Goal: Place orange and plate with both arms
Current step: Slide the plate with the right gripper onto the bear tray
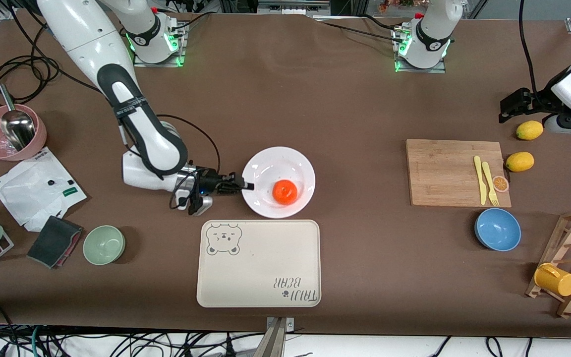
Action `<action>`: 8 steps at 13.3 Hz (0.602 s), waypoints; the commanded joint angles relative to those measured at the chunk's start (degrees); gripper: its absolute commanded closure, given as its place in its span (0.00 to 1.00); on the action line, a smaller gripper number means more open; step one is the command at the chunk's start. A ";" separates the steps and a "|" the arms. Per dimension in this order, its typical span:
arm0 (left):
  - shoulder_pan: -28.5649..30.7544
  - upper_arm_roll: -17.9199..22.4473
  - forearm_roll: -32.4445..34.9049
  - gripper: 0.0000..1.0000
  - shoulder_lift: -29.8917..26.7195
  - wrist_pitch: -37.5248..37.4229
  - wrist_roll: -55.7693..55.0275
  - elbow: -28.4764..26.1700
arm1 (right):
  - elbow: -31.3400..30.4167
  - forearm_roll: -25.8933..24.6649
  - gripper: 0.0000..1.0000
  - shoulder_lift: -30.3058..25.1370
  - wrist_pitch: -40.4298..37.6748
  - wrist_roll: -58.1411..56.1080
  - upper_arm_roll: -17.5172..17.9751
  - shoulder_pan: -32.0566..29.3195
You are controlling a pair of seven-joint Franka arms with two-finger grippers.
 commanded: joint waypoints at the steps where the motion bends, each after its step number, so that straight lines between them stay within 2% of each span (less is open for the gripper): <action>1: 0.18 0.13 -0.64 0.00 0.89 -1.37 1.38 1.89 | 7.11 0.50 1.00 2.97 -0.84 4.11 -0.60 -0.95; 4: 0.26 0.13 -0.64 0.00 0.89 -1.37 1.55 1.89 | 17.03 0.24 1.00 9.64 -0.31 4.39 -2.80 -0.86; 6: 0.26 0.13 -0.64 0.00 0.89 -1.37 1.55 1.89 | 22.84 0.24 1.00 14.12 1.53 4.47 -3.07 -0.86; 8: 0.26 0.13 -0.64 0.00 0.89 -1.37 1.55 1.89 | 26.63 0.24 1.00 16.86 1.71 5.44 -3.77 -0.95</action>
